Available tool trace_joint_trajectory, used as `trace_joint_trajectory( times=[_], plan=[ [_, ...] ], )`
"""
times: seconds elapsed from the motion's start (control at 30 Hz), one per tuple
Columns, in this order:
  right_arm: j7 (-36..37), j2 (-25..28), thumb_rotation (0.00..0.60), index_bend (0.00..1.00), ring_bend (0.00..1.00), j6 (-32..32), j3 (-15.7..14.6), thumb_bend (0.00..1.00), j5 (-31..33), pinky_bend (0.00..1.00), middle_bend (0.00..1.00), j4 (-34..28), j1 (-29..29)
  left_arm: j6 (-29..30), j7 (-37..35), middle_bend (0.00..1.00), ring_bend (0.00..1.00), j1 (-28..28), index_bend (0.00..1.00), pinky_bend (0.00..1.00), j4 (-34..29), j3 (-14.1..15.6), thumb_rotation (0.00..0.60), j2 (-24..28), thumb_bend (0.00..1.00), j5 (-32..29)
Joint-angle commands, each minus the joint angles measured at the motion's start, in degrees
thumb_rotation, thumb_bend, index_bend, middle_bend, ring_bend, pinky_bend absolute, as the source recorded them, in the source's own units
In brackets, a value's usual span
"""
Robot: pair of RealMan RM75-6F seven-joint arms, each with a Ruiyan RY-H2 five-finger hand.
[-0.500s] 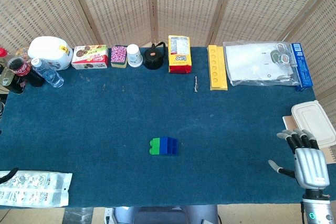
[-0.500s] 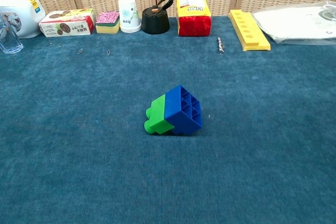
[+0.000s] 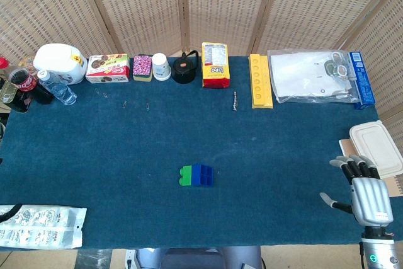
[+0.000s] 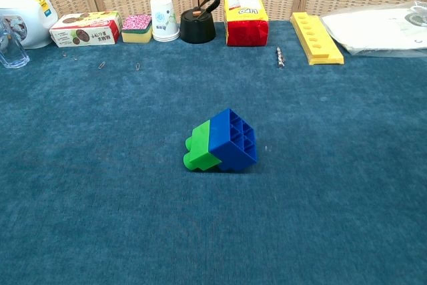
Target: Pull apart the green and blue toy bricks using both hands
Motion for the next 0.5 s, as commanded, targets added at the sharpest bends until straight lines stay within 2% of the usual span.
trace_joint_trajectory(
  times=[0.03, 0.2, 0.3, 0.5],
  plan=[
    [0.45, 0.16, 0.501, 0.29, 0.20, 0.03, 0.00, 0.16, -0.16, 0.13, 0.27, -0.05, 0.00, -0.08, -0.12, 0.07, 0.00, -0.09, 0.12, 0.12, -0.09, -0.01, 0.600, -0.03, 0.10, 0.11],
    [3.02, 0.66, 0.502, 0.29, 0.20, -1.01, -0.16, 0.15, -0.39, 0.17, 0.26, 0.04, 0.48, -0.42, 0.04, 0.07, 0.00, -0.34, 0.12, 0.12, -0.22, 0.02, 0.600, -0.01, 0.10, 0.34],
    [7.02, 1.44, 0.504, 0.29, 0.20, -3.38, -0.63, 0.15, -1.13, 0.20, 0.25, 0.26, 1.62, -0.28, 0.15, 0.07, 0.00, -0.41, 0.12, 0.12, -0.47, -0.11, 0.600, 0.16, 0.10, 0.42],
    [20.24, 2.97, 0.499, 0.27, 0.20, -10.13, -0.36, 0.14, -3.42, 0.22, 0.25, 0.93, 6.53, -0.42, 0.72, 0.07, 0.00, -0.77, 0.12, 0.12, -0.88, -0.27, 0.600, 0.63, 0.10, 0.78]
  ],
)
